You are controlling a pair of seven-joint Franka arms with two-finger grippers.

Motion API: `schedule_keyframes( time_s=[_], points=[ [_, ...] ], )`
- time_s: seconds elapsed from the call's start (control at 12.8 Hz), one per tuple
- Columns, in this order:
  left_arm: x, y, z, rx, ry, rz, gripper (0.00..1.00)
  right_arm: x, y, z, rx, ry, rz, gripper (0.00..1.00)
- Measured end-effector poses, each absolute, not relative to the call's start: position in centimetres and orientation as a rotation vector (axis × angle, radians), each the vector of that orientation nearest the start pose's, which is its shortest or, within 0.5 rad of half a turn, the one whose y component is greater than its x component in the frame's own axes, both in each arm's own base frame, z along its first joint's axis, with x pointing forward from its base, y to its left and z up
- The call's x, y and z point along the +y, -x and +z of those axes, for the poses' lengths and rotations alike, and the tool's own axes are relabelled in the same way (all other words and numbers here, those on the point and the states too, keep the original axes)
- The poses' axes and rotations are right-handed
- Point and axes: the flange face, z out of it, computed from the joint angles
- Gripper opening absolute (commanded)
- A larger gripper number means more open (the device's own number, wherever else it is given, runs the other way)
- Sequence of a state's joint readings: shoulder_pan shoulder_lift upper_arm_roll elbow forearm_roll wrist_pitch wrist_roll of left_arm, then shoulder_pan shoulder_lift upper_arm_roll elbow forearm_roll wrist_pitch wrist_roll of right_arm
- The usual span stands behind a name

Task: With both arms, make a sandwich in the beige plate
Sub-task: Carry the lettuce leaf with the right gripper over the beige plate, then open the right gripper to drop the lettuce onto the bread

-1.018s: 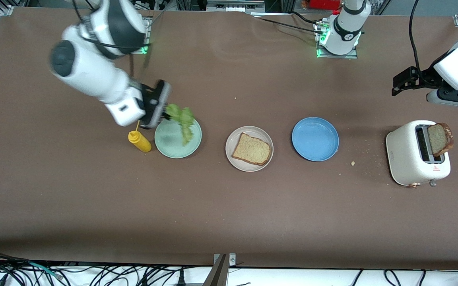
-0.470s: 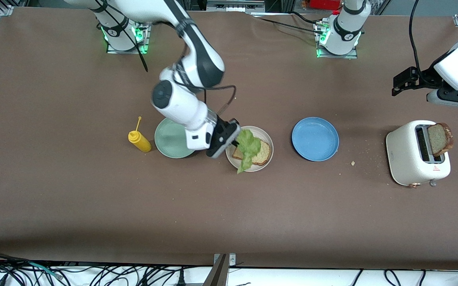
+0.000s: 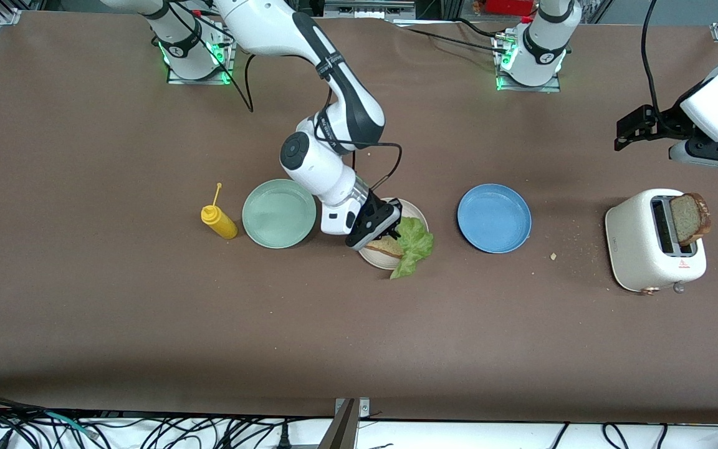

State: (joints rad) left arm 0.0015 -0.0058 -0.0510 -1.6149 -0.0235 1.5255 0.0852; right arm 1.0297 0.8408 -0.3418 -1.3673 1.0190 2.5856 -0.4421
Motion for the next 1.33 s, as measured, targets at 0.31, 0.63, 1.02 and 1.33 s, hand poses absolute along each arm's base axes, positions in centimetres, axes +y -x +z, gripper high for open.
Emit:
schedule_keyframes(
  time_s=[0.31, 0.63, 1.02, 1.33],
  points=[
    [-3.0, -54.5, 60.3, 0.213, 3.156, 0.131, 1.00, 52.9, -54.1, 24.9, -0.685, 2.506, -0.412, 0.00],
    [-3.0, -54.6, 60.3, 0.212, 3.156, 0.132, 1.00, 51.1, -51.2, 18.8, -0.755, 2.589, -0.384, 0.76],
    [-2.9, -54.6, 60.3, 0.210, 3.157, 0.131, 1.00, 48.0, -54.6, 22.4, -0.701, 2.598, -0.500, 1.00],
    [-2.8, -54.6, 60.3, 0.208, 3.157, 0.132, 1.00, 33.8, -56.6, 28.0, -0.542, 2.642, -0.457, 1.00]
  ],
)
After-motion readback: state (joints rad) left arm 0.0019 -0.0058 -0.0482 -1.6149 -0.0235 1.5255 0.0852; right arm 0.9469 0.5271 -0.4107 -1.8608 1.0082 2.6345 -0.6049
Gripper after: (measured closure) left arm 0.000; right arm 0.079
